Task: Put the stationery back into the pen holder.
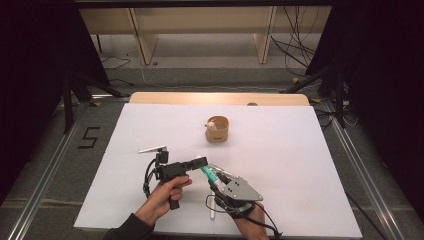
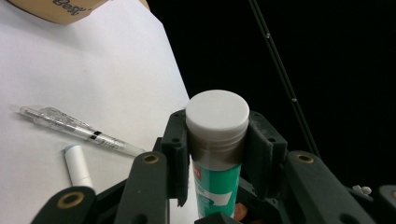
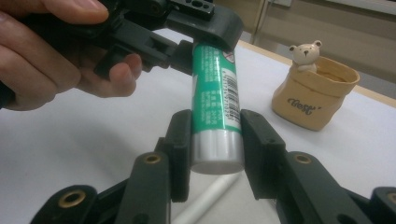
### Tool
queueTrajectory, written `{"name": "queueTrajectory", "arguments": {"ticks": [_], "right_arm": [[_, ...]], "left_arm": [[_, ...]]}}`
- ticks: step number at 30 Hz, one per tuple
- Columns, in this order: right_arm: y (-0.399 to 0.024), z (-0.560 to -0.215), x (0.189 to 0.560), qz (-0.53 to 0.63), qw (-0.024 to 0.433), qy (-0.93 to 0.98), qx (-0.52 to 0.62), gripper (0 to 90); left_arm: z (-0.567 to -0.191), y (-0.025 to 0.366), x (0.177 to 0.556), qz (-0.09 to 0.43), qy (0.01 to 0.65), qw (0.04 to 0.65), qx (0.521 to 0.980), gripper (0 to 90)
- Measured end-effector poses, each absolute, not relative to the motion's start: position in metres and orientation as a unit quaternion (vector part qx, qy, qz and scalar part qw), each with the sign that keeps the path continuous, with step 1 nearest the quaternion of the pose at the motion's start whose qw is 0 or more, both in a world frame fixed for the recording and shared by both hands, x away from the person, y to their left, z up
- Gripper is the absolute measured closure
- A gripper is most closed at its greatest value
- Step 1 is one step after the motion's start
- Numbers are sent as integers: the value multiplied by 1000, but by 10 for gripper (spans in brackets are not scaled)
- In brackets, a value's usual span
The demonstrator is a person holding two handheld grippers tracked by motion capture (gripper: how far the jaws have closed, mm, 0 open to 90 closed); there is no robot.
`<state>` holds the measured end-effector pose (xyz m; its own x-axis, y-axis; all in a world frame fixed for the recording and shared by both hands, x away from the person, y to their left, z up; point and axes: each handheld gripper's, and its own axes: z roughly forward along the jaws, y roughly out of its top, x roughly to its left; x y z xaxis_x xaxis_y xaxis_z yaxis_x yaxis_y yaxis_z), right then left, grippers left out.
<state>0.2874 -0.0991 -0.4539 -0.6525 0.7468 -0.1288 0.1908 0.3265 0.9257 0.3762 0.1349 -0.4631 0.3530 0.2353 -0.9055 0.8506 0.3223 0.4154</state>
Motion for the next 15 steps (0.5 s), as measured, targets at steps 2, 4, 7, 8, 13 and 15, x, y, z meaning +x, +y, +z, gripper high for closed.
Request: {"name": "queueTrajectory", "arguments": {"ticks": [2,4,7,8,13,15], "right_arm": [[-99,-454,288,492,282,764,308,660],[-100,-454,288,493,279,764,308,655],[-103,-453,289,499,271,761,313,555],[-104,-451,289,503,267,760,314,530],[-114,-447,290,505,255,762,316,442],[-119,-447,289,506,251,762,317,420]], "left_arm": [[-463,135,376,-243,513,631,529,644],[-462,135,376,-242,511,631,532,645],[-460,134,375,-224,506,630,545,647],[-459,135,376,-223,506,631,544,647],[-455,138,378,-193,500,635,556,648],[-452,139,380,-177,498,637,562,648]]}}
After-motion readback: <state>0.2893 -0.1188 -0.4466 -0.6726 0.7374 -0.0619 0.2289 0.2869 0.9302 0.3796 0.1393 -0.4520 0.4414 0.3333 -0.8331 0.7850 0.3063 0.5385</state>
